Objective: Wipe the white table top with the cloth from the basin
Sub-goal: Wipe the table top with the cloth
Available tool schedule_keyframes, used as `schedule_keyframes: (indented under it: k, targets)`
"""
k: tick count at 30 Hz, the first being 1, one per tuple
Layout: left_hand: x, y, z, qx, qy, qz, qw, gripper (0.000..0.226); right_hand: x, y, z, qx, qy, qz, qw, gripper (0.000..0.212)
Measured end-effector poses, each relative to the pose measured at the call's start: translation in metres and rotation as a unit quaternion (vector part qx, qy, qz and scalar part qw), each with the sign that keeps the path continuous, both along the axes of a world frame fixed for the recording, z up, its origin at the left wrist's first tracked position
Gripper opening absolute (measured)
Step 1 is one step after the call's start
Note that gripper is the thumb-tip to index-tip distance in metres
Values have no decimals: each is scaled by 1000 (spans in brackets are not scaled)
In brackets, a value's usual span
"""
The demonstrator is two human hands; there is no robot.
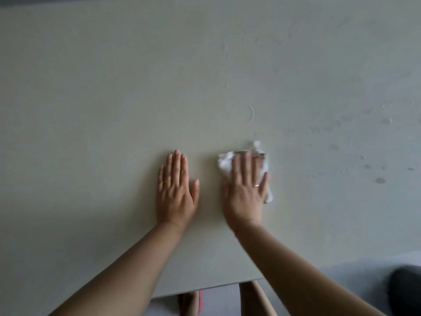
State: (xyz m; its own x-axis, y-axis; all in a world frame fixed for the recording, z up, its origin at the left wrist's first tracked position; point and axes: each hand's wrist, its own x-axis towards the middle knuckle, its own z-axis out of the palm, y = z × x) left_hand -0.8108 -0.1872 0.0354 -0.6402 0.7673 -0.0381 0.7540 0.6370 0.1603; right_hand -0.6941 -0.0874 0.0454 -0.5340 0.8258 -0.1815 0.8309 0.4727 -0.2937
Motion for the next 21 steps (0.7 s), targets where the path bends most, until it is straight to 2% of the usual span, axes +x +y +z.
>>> schedule_keyframes:
  k: [3, 5, 7, 9, 11, 13, 16, 19, 21]
  targets:
    - [-1, 0, 0, -7, -8, -4, 1000, 63, 4, -10, 0, 6, 31, 219, 975, 55]
    - [-1, -1, 1, -6, -9, -3, 1000, 63, 15, 29, 0, 20, 24, 285, 958, 53]
    - [-1, -2, 0, -2, -6, 1, 1000, 62, 23, 75, -3, 19, 3, 213, 977, 53]
    - [-1, -1, 1, -4, -6, 0, 1000, 62, 21, 109, -1, 8, -5, 44, 999, 53]
    - [-1, -1, 1, -9, -7, 1, 1000, 62, 2, 108, -1, 2, -6, -83, 997, 56]
    - [-1, -1, 1, -14, -7, 1, 1000, 62, -24, 82, -1, -1, -9, -91, 996, 61]
    - [-1, -1, 3, -19, -5, 2, 1000, 62, -46, 34, 0, 5, -1, 92, 996, 63]
    - [-2, -1, 4, -19, -13, -1, 1000, 62, -36, 56, 0, 10, 21, 270, 962, 55]
    - [-3, 0, 5, -21, -19, -2, 1000, 62, -25, 95, -2, 28, 20, 286, 958, 53]
